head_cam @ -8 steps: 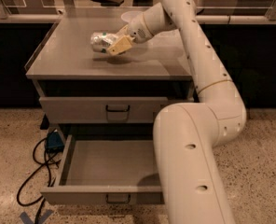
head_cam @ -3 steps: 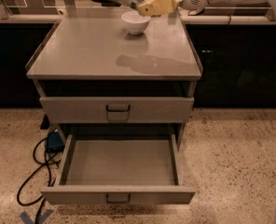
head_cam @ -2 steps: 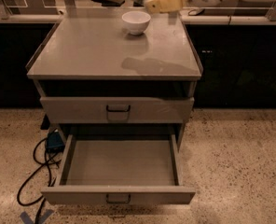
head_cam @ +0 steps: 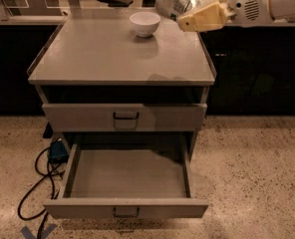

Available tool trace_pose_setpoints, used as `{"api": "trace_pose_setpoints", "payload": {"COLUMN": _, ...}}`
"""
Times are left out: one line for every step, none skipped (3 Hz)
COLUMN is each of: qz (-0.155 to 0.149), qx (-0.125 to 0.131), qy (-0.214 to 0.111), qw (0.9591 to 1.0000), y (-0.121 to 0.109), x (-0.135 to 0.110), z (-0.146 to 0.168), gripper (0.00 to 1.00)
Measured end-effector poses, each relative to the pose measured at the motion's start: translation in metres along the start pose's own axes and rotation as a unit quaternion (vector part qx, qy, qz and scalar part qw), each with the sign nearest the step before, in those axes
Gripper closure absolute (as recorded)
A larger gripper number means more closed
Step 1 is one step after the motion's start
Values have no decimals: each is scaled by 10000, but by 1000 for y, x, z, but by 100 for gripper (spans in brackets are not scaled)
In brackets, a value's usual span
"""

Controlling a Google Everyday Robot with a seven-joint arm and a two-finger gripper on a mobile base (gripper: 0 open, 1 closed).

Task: Place 7up can into middle drawer

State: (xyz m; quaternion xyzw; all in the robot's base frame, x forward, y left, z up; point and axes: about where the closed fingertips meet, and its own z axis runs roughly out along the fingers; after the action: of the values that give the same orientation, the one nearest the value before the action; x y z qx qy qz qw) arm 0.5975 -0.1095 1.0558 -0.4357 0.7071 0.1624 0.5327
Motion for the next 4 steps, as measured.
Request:
{"api": "trace_pose_setpoints", "payload": {"qz": 0, "qx": 0, "qy": 0, "qw": 10000, "y": 0, "x": 0, "z": 0, "gripper": 100}}
{"api": "trace_pose_setpoints", "payload": {"qz": -157, "qx": -87, "qy": 118, "qw": 9998, "y": 16, "x": 14, "z": 10, "gripper": 100}}
{"api": "trace_pose_setpoints", "payload": {"qz": -425, "qx": -99, "qy": 108, "qw": 9990, "y": 48, "x": 57, "z": 33, "gripper": 100}}
{"api": "trace_pose_setpoints", "payload": {"qz": -316, "qx": -48, "qy": -41, "qw": 9995, "y": 78, "x": 124, "z": 69, "gripper": 100}}
